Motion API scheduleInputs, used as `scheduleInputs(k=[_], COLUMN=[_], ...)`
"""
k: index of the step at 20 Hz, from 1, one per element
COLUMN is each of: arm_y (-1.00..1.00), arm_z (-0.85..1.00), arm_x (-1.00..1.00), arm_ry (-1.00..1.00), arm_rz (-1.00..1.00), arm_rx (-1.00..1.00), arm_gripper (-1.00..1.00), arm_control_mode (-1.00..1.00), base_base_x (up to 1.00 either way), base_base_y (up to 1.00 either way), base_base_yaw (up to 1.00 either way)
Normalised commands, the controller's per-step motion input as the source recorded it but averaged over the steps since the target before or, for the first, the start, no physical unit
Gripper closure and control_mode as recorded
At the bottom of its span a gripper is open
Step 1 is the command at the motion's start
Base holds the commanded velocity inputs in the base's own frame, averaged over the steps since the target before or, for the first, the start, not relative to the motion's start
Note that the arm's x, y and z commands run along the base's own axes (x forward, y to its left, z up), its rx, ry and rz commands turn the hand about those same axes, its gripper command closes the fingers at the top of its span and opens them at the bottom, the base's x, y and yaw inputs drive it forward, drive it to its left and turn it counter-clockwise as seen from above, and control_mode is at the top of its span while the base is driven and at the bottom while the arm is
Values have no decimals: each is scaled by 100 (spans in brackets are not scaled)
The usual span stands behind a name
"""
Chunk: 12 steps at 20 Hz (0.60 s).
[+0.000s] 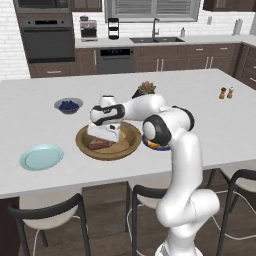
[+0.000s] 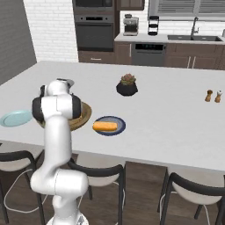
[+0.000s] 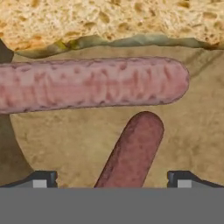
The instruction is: Place one bun and one sausage from the bowl on each plate.
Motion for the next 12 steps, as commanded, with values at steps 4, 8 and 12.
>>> scheduleInputs(k=[4, 8, 12], arm_y=[11, 8, 1], arm_z=[-33, -52, -21], arm_x=[0, -47, -19], arm_ry=[-4, 0, 0], arm_rz=[0, -5, -4], arm_rx=[0, -1, 0], arm_gripper=[-100, -100, 100], arm_control_mode=[-100, -100, -100], base_base_x=[0, 0, 0], base_base_y=[0, 0, 0], base_base_yaw=[0, 0, 0])
